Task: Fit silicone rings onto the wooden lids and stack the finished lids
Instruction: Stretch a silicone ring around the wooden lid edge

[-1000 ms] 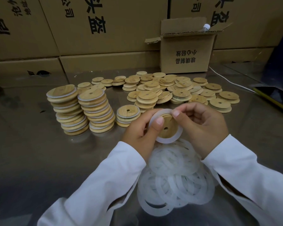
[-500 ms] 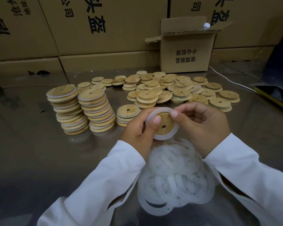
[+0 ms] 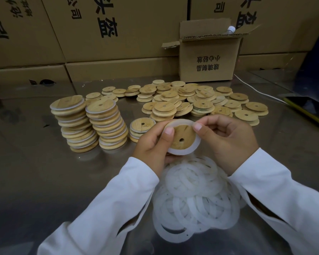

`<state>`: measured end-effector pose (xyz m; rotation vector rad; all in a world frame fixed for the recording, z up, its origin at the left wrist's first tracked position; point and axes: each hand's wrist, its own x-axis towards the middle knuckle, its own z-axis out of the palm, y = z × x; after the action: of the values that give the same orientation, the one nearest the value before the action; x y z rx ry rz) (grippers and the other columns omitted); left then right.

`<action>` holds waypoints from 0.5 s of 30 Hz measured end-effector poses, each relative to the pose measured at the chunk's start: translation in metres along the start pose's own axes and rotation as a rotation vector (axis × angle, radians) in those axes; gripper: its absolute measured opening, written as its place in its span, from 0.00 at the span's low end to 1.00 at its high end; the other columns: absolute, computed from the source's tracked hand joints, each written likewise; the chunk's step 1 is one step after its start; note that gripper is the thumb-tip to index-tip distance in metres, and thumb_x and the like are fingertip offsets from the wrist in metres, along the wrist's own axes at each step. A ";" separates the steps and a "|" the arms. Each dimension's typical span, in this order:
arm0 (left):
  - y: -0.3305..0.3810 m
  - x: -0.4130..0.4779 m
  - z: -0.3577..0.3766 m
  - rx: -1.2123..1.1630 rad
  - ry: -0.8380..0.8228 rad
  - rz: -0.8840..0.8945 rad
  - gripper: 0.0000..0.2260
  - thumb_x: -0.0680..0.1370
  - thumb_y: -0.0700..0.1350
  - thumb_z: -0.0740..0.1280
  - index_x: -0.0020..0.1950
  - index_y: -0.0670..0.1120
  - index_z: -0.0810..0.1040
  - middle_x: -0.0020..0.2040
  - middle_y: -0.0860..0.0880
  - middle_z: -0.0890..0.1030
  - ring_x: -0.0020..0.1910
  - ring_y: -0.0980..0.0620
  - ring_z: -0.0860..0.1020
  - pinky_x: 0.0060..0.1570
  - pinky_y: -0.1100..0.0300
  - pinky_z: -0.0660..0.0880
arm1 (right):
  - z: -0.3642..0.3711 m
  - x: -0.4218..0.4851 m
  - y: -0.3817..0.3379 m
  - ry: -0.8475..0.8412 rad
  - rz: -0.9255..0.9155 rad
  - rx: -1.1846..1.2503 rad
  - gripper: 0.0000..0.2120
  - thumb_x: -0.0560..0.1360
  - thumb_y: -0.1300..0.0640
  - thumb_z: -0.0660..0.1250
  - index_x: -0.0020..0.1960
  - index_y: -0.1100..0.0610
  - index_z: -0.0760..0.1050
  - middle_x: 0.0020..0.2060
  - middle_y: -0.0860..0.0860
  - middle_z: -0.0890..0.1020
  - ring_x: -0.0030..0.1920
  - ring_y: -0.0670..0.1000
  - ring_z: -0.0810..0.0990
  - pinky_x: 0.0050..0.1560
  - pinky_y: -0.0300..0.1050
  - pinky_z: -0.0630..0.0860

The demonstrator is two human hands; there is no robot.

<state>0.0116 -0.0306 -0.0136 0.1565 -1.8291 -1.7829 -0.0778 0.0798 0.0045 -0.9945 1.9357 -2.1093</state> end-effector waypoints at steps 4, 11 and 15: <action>0.000 -0.001 0.002 0.012 0.021 -0.013 0.10 0.77 0.47 0.57 0.50 0.53 0.78 0.40 0.57 0.82 0.44 0.54 0.81 0.39 0.56 0.81 | -0.001 0.000 0.000 -0.005 -0.009 -0.035 0.09 0.71 0.64 0.68 0.37 0.52 0.78 0.33 0.47 0.80 0.33 0.39 0.76 0.37 0.28 0.73; 0.001 0.000 0.002 -0.060 0.031 -0.061 0.10 0.78 0.44 0.57 0.49 0.49 0.78 0.42 0.50 0.82 0.42 0.53 0.82 0.35 0.59 0.79 | -0.002 0.000 -0.003 -0.030 0.029 -0.069 0.08 0.72 0.64 0.67 0.37 0.54 0.77 0.33 0.49 0.80 0.33 0.41 0.76 0.36 0.28 0.73; 0.002 0.001 0.000 -0.073 0.027 -0.083 0.10 0.79 0.43 0.57 0.49 0.49 0.78 0.40 0.52 0.83 0.41 0.53 0.82 0.35 0.59 0.80 | -0.004 0.004 -0.005 -0.084 0.219 -0.002 0.07 0.73 0.62 0.66 0.38 0.56 0.78 0.31 0.51 0.79 0.31 0.42 0.76 0.33 0.30 0.72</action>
<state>0.0109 -0.0306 -0.0111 0.2303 -1.7593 -1.8927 -0.0812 0.0827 0.0108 -0.8158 1.9102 -1.9158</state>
